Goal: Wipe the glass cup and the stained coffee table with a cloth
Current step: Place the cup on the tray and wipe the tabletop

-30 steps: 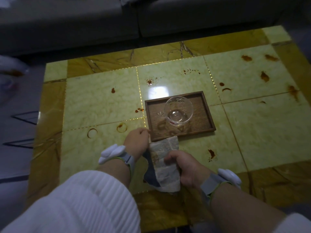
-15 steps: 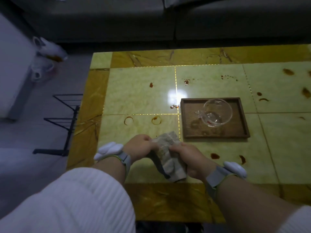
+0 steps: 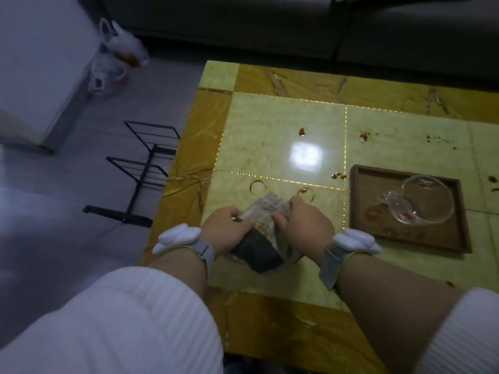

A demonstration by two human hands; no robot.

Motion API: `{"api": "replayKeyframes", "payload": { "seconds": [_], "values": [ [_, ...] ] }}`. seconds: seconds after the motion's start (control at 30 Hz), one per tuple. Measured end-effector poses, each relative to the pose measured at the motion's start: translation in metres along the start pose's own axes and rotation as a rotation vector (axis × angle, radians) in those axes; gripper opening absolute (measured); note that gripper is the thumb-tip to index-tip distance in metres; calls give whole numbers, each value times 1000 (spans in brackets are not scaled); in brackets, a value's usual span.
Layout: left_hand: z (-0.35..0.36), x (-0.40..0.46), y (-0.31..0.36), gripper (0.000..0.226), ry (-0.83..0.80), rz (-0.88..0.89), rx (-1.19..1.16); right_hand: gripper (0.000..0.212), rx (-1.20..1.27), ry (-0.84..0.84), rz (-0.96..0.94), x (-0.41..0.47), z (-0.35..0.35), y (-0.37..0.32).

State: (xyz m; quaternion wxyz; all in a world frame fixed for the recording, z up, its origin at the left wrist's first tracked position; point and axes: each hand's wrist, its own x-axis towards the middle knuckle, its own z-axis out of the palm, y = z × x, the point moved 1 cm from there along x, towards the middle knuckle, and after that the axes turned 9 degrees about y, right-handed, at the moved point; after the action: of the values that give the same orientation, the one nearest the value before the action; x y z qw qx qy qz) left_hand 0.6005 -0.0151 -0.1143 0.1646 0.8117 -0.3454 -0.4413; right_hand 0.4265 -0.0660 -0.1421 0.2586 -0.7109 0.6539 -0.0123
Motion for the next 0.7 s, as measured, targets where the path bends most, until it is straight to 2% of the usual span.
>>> {"api": "replayKeyframes", "payload": {
  "seconds": [0.23, 0.37, 0.43, 0.53, 0.63, 0.7],
  "values": [
    [-10, 41, -6, 27, -31, -66, -5, 33, -218, 162, -128, 48, 21, -26],
    [-8, 55, -1, 29, -15, -26, 75, 27, -351, 227, -182, 76, 18, -31],
    [-9, 65, 0, 36, 34, 33, 210, 24, -452, 287, -184, 82, 23, -35],
    [-14, 75, 1, 60, 129, 168, 454, 38, -392, 267, -193, 72, 42, -42],
    [-16, 85, -2, 89, 43, 228, 719, 64, -288, 117, -167, 60, 73, -50],
    [-18, 94, -5, 97, -10, 230, 822, 73, -279, 52, -125, 58, 91, -48]
  ]
}}
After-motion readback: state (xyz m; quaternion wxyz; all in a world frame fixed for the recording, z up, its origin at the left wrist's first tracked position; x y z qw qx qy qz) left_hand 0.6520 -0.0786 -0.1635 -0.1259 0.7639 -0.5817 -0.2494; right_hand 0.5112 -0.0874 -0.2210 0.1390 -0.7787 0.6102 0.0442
